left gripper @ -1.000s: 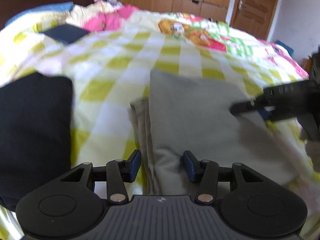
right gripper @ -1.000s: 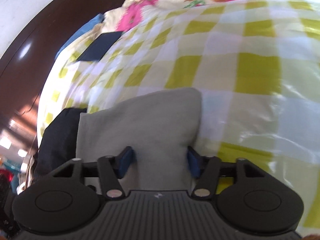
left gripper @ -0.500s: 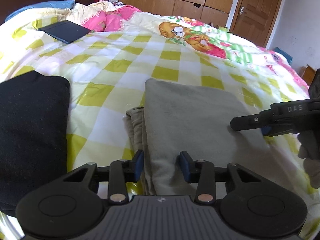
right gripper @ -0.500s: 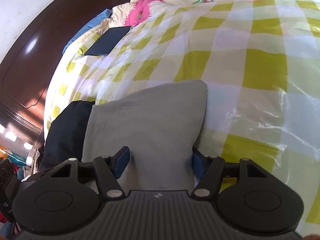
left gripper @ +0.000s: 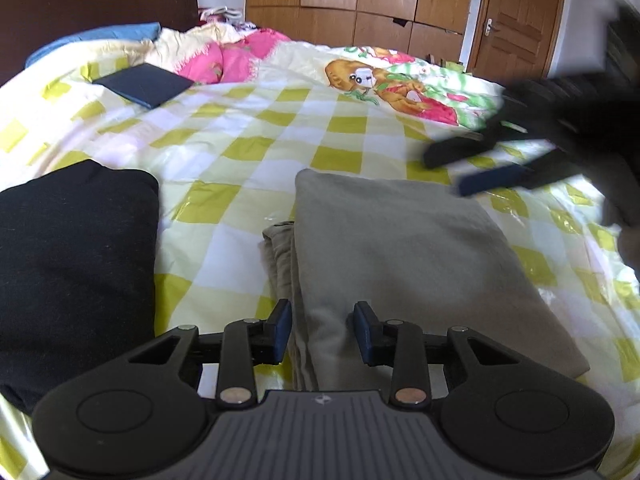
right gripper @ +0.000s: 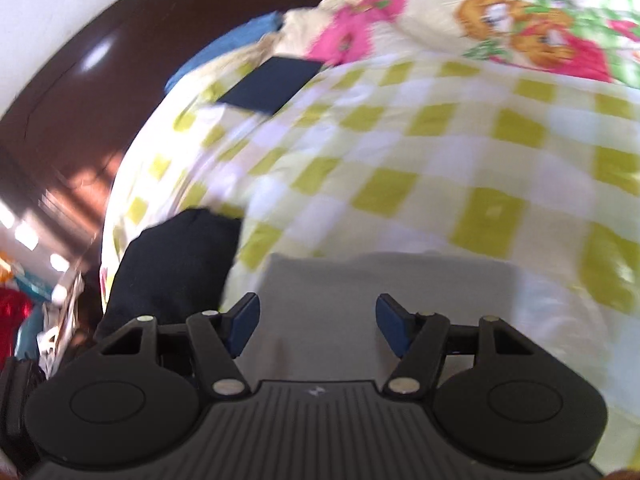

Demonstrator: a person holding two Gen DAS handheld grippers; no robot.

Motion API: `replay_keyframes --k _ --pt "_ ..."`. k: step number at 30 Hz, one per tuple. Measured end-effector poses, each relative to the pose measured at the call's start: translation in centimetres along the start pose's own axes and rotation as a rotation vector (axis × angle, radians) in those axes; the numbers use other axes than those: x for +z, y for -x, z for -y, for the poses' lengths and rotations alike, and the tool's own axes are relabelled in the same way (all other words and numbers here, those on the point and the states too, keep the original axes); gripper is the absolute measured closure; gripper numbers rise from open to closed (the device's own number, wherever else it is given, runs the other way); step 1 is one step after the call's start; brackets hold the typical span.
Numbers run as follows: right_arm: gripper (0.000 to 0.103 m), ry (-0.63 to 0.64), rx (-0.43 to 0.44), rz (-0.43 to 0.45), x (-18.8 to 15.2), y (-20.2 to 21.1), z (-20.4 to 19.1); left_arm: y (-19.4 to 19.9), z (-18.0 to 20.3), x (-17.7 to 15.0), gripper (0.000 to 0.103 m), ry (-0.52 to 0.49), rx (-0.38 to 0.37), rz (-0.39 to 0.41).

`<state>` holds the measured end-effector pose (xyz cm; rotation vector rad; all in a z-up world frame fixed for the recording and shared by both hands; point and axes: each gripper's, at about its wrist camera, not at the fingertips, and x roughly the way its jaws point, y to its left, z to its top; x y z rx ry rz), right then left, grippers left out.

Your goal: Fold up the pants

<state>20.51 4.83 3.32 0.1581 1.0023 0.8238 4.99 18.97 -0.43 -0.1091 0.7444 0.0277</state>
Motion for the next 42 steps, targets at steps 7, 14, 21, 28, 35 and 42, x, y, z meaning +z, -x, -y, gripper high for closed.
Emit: replay_keyframes --k 7,14,21,28,35,42 --pt "0.088 -0.009 -0.113 -0.132 0.4 -7.8 -3.6 0.1 0.1 -0.7 0.068 0.001 -0.016 0.028" --pt "0.096 0.065 -0.09 -0.059 0.6 -3.8 -5.9 2.3 -1.3 -1.1 0.075 0.09 -0.08 0.1" --pt "0.083 0.104 -0.087 -0.189 -1.3 -10.4 -6.7 0.8 -2.8 -2.9 0.073 0.172 -0.037 0.022" --pt "0.057 0.08 0.024 -0.021 -1.2 -2.2 -5.6 1.9 -3.0 -2.7 0.065 0.165 -0.026 0.014" --pt "0.048 -0.021 -0.226 -0.016 -4.5 3.3 3.4 3.2 -2.9 -1.6 0.049 0.178 -0.062 0.061" --pt "0.045 -0.234 -0.006 -0.02 -7.2 1.3 8.0 0.4 -2.3 -1.0 0.039 0.162 -0.05 -0.028"
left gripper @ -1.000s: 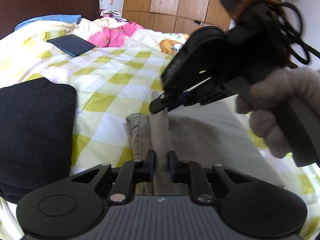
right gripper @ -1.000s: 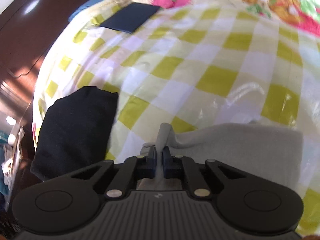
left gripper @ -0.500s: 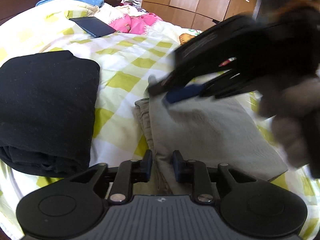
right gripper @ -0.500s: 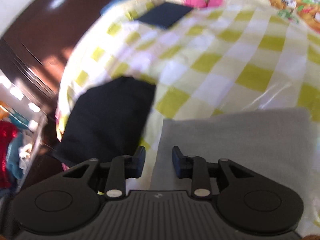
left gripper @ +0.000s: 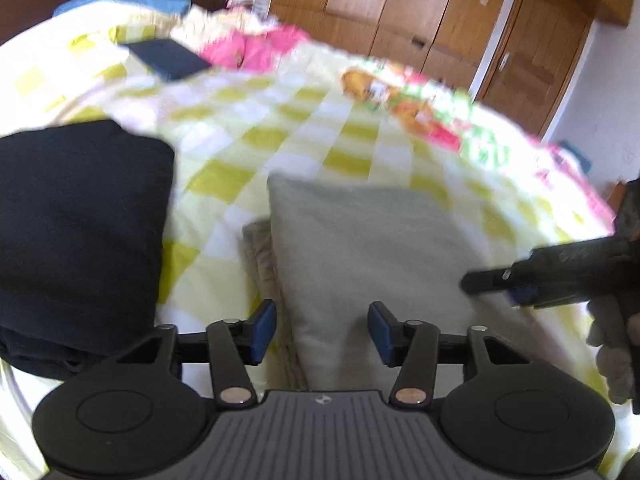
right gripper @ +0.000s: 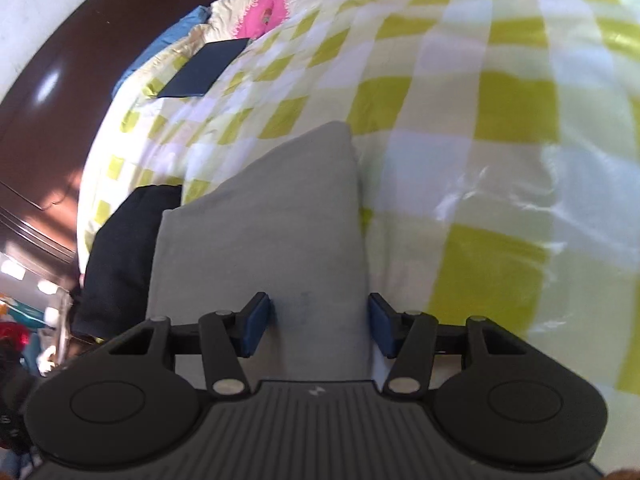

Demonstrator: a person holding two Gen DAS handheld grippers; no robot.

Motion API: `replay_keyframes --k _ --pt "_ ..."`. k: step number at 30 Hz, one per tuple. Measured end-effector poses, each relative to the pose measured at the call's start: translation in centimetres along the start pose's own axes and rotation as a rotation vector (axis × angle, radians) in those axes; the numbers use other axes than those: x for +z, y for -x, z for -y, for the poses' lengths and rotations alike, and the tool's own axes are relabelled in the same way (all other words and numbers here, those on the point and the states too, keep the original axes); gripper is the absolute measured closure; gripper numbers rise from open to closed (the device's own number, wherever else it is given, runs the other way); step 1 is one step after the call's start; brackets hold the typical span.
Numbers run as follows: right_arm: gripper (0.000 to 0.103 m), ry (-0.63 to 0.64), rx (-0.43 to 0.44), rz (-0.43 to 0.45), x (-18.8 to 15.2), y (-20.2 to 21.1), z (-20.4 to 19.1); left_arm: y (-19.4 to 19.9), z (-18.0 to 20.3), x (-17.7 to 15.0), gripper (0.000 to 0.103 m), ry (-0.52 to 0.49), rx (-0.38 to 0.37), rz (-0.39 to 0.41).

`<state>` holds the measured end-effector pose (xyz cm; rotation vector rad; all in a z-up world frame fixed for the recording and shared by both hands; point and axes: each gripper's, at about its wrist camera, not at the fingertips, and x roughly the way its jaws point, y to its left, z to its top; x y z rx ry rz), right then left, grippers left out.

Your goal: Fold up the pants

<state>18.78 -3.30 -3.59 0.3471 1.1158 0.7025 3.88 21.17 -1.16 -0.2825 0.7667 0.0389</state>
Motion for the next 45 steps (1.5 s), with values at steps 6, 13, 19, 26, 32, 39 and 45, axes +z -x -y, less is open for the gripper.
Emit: replay_keyframes --k 6,13,19,26,32,39,45 --pt "0.076 -0.034 0.087 0.0 0.0 -1.0 0.3 -1.5 0.9 -0.4 0.038 -0.052 0.024 -0.064" --pt "0.087 -0.059 0.065 0.038 -1.8 4.0 2.7 -2.2 5.6 -0.2 0.039 -0.184 -0.018 -0.06" --pt "0.087 -0.143 -0.111 0.132 -2.2 10.9 8.8 -4.9 13.1 0.1 0.039 -0.297 -0.187 -0.081" --pt "0.078 -0.162 -0.303 0.21 -2.2 15.2 12.6 -6.9 19.2 -0.5 0.038 -0.428 -0.211 -0.093" --pt "0.078 -0.011 -0.329 0.314 -5.0 17.3 8.7 -2.3 17.9 0.2 0.038 -0.431 -0.126 0.019" --pt "0.078 0.043 -0.253 0.288 -3.4 14.5 7.6 -5.9 22.0 5.4 0.038 -0.407 -0.116 0.117" --pt "0.078 0.048 -0.238 0.217 -5.7 12.7 8.4 -12.2 22.0 4.8 0.036 -0.425 -0.005 0.037"
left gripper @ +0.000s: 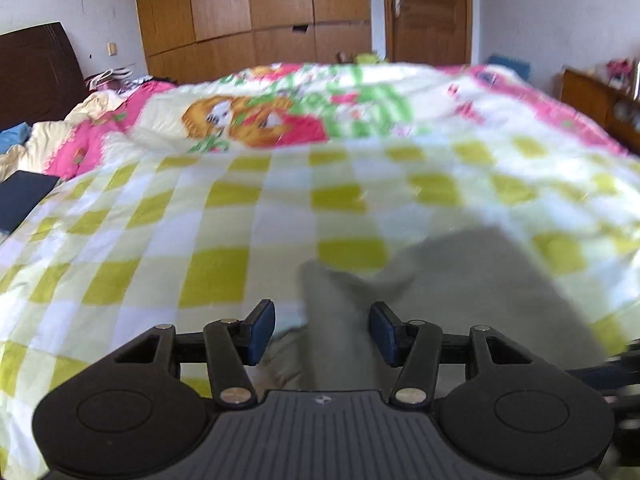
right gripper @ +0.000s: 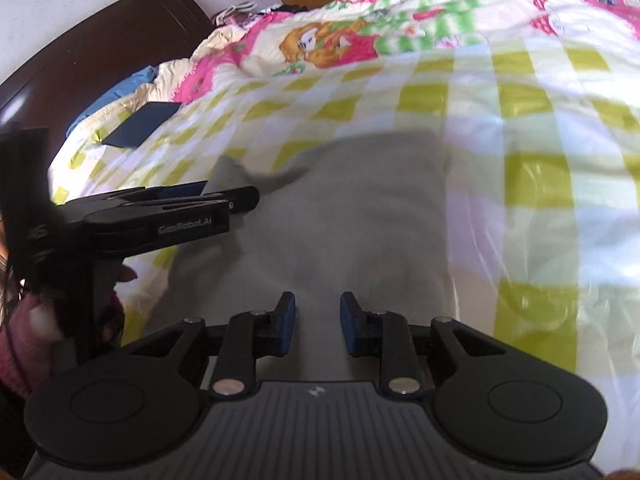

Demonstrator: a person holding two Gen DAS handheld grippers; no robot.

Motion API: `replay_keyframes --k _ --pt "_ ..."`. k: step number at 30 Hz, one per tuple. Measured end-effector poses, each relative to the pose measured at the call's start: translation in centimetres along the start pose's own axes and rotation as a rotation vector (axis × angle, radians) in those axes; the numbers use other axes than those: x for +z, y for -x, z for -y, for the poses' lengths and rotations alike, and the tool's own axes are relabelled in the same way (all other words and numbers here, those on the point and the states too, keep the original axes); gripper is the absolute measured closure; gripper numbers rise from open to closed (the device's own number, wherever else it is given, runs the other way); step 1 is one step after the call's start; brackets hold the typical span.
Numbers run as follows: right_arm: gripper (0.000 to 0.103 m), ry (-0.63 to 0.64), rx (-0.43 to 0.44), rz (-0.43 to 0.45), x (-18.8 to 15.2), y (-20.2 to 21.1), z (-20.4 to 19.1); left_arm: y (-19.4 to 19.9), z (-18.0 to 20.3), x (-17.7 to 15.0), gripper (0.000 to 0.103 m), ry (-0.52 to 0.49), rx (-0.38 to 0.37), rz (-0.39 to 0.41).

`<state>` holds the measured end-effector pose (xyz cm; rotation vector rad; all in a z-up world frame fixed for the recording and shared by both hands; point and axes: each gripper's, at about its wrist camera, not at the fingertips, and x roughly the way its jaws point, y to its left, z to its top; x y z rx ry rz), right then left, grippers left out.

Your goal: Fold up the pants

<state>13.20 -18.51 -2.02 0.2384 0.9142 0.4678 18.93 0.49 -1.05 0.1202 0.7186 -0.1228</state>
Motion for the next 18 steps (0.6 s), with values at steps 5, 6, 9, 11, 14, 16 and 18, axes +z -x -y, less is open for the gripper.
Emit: replay_keyframes --k 5,6,9,11,14,16,18 --pt "0.078 -0.061 0.001 0.039 -2.4 2.2 0.9 0.5 -1.7 -2.4 0.03 0.07 0.017 -0.03" --pt "0.077 -0.057 -0.018 0.065 -2.5 2.9 0.8 1.5 -1.4 -2.5 0.03 0.06 0.038 -0.013" --pt "0.075 -0.084 -0.046 0.082 -3.1 3.4 0.9 4.9 -0.8 -2.8 0.03 0.033 0.101 0.063" --pt "0.075 -0.081 -0.06 0.08 -3.7 3.6 0.7 7.1 -0.6 -3.5 0.031 0.04 0.093 0.102" --pt "0.068 -0.037 -0.075 0.076 -4.5 3.6 -0.5 7.3 0.3 -4.9 0.03 -0.029 0.119 0.046" --pt "0.066 -0.04 -0.081 0.078 -4.5 3.8 -1.3 6.1 0.3 -5.9 0.03 -0.045 0.132 -0.022" --pt "0.066 -0.023 -0.075 0.104 -4.6 4.4 -2.2 6.7 -0.2 -6.1 0.03 -0.008 0.127 -0.023"
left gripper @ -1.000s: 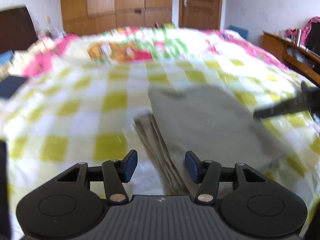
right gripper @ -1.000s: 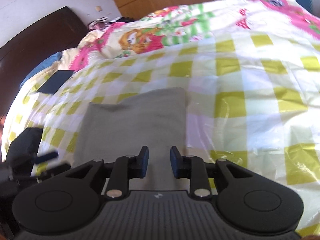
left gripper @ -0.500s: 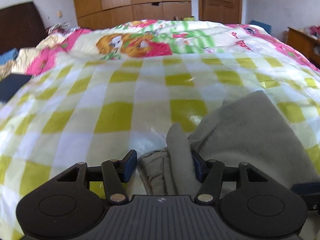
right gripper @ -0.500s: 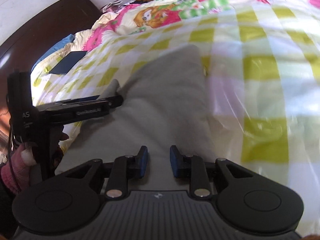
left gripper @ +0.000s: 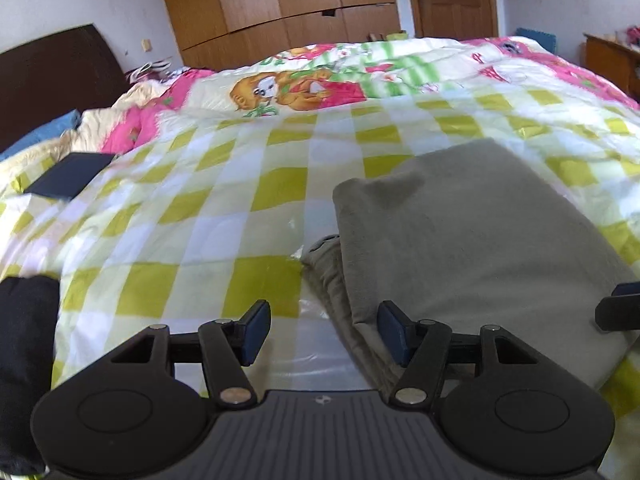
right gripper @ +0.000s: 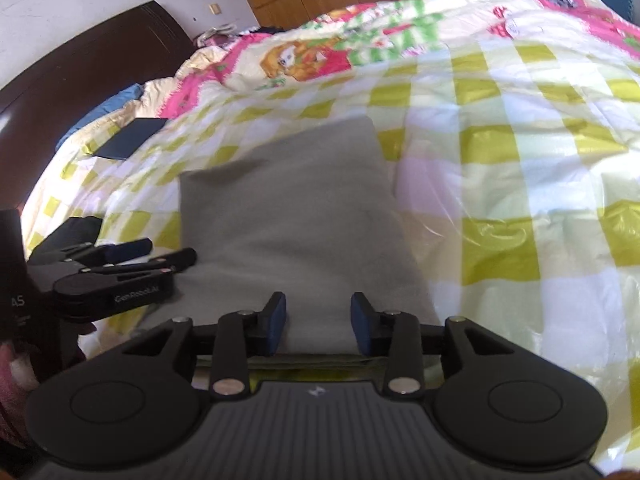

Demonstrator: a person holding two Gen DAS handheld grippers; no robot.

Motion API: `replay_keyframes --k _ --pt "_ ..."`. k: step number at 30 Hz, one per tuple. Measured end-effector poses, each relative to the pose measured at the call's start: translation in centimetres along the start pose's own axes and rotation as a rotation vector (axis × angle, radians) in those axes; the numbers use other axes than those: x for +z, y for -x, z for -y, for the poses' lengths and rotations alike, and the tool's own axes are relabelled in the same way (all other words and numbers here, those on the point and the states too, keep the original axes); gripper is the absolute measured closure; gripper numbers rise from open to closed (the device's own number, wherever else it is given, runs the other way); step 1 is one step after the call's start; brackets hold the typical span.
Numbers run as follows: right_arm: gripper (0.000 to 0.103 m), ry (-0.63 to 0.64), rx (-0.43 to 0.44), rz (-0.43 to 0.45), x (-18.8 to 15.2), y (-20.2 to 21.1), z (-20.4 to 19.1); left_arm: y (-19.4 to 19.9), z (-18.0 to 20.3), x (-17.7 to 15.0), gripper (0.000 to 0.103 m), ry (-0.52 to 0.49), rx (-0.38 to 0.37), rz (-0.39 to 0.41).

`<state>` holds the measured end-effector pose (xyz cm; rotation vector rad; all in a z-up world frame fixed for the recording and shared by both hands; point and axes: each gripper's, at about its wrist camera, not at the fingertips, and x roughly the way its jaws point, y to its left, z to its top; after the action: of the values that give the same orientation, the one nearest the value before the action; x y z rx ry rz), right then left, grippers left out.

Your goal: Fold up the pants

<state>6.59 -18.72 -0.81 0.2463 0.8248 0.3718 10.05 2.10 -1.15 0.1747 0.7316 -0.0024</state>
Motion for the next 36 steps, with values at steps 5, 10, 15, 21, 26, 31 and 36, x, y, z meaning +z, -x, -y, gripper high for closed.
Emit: replay_keyframes --k 5,10,15,21,26,31,36 --pt "0.063 0.025 -0.019 0.02 -1.1 0.5 -1.6 3.3 0.3 -0.6 0.031 -0.012 -0.015 0.059" --pt "0.064 0.027 -0.051 -0.076 -1.9 -1.1 -2.4 3.1 1.9 -2.7 0.03 -0.074 -0.044 -0.028" --pt "0.063 0.022 -0.037 -0.031 -2.1 1.6 -3.5 5.2 1.5 -3.0 0.03 -0.044 -0.076 -0.023" --pt "0.063 -0.012 -0.057 -0.003 -3.3 3.1 -3.8 7.7 1.6 -3.9 0.03 -0.011 -0.123 -0.032" --pt "0.063 -0.04 -0.062 0.005 -4.1 3.8 -3.8 9.0 1.9 -4.7 0.03 -0.011 -0.142 -0.037" --pt "0.063 -0.049 -0.059 0.014 -4.9 4.4 -4.0 9.5 2.3 -5.2 0.03 -0.011 -0.147 -0.045" --pt "0.063 -0.058 -0.061 0.007 -5.5 4.5 -4.0 9.9 2.2 -5.3 0.024 0.006 -0.148 -0.036"
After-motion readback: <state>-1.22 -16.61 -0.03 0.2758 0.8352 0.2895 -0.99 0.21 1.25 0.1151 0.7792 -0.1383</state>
